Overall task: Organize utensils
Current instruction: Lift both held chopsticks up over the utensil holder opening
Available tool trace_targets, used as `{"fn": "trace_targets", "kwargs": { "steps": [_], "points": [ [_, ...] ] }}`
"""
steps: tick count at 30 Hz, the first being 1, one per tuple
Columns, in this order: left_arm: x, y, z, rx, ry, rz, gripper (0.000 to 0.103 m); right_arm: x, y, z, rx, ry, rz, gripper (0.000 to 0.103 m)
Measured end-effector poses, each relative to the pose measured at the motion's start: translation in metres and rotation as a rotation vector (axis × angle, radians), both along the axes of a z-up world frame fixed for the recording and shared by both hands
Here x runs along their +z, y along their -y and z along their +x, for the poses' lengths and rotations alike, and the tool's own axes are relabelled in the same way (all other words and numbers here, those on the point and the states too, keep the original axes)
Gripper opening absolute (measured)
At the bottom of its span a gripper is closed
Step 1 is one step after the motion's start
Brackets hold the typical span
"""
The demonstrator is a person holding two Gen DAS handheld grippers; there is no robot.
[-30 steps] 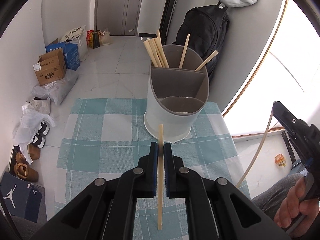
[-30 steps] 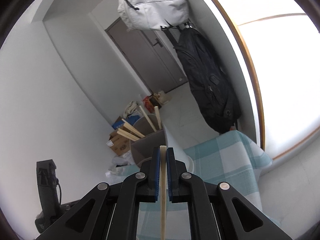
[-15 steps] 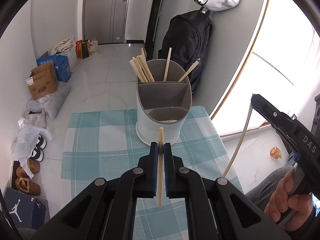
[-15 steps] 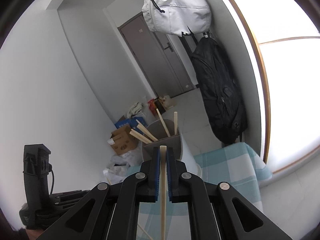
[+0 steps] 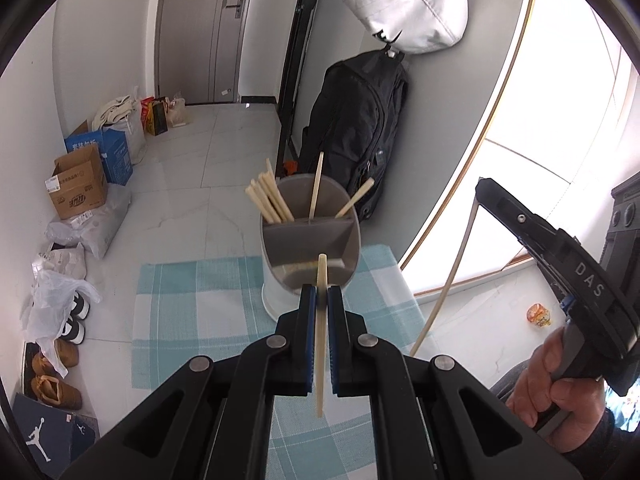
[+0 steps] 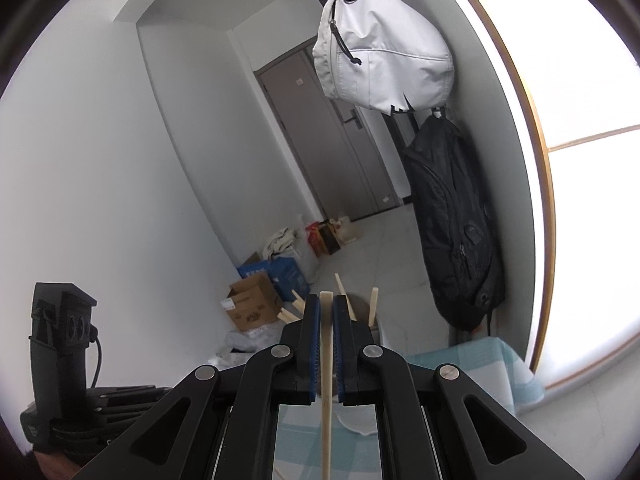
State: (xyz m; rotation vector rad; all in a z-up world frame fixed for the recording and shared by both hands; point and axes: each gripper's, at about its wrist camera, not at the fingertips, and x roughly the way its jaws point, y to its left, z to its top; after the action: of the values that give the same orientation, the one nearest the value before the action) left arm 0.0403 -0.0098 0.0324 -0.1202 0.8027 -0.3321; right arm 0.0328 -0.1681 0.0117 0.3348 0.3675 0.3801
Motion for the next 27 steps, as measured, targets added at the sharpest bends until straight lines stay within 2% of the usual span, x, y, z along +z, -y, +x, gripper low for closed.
{"fn": "trace_targets", "kwargs": {
  "steps": [10,14,20,27],
  "points": [
    [0.057,-0.003,0.035,-0.001,0.043,-0.039,0.001,0.054,-0.006,0.045,0.006,0.066,0.005,0.006],
    [0.070,-0.005,0.052,0.001,0.055,-0.058,0.001,0.069,-0.008,0.067,0.006,0.082,0.005,0.006],
    [0.080,-0.008,0.078,0.012,0.074,-0.067,0.001,0.082,-0.011,0.100,0.000,0.095,-0.011,0.006],
    [0.074,-0.012,0.107,0.012,0.055,-0.092,0.001,0.079,-0.021,0.134,0.000,0.094,-0.036,0.005]
  ]
}}
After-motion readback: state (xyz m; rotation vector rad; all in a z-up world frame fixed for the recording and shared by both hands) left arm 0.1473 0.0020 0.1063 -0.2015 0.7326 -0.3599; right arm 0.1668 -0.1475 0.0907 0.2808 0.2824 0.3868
